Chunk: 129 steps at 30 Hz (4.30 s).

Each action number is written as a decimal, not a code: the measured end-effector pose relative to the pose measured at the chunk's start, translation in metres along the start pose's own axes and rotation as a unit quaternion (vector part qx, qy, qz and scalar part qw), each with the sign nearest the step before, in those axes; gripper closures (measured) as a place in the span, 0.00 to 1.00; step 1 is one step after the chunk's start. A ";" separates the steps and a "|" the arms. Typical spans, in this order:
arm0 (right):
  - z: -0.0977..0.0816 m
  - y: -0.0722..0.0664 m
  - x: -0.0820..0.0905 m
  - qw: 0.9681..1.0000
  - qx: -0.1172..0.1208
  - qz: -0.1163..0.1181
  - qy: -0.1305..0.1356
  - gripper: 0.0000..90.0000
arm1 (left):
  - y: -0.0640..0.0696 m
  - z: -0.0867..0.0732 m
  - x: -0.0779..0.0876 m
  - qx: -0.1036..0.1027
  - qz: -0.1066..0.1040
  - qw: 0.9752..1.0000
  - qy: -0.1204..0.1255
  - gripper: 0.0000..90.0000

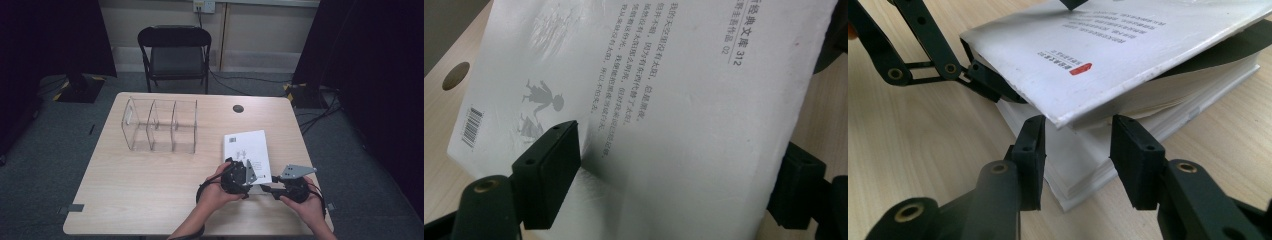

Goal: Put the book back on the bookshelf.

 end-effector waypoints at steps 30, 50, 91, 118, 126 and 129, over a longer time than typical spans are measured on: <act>0.003 0.004 -0.001 0.999 -0.029 -0.018 0.011 0.66 | 0.001 0.007 -0.005 -0.010 -0.001 1.000 -0.010 0.11; 0.002 0.004 -0.001 0.999 -0.027 -0.015 0.011 0.68 | -0.006 0.008 -0.010 -0.007 -0.023 1.000 -0.005 0.06; -0.024 -0.003 -0.011 0.999 0.030 -0.011 -0.006 0.33 | -0.028 0.026 0.016 -0.050 -0.056 0.995 -0.069 0.42; 0.011 -0.014 -0.049 0.944 0.285 -0.164 -0.040 0.50 | -0.049 0.032 0.023 -0.034 -0.078 0.991 -0.102 0.48; 0.017 -0.023 -0.043 0.904 0.370 -0.201 -0.075 0.69 | -0.050 0.031 0.025 -0.021 -0.089 0.992 -0.091 0.47; 0.027 -0.024 -0.036 0.908 0.364 -0.192 -0.076 0.71 | -0.049 0.031 0.031 -0.013 -0.117 0.990 -0.077 0.54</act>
Point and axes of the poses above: each handheld gripper's, and its own axes: x roughly backward along the jaws, z roughly out of its top, y roughly to its right, the point moved 6 cm from there along -x, roughly forward along the jaws, and after that the axes turned 5 degrees about -y, right-handed, at the moved point
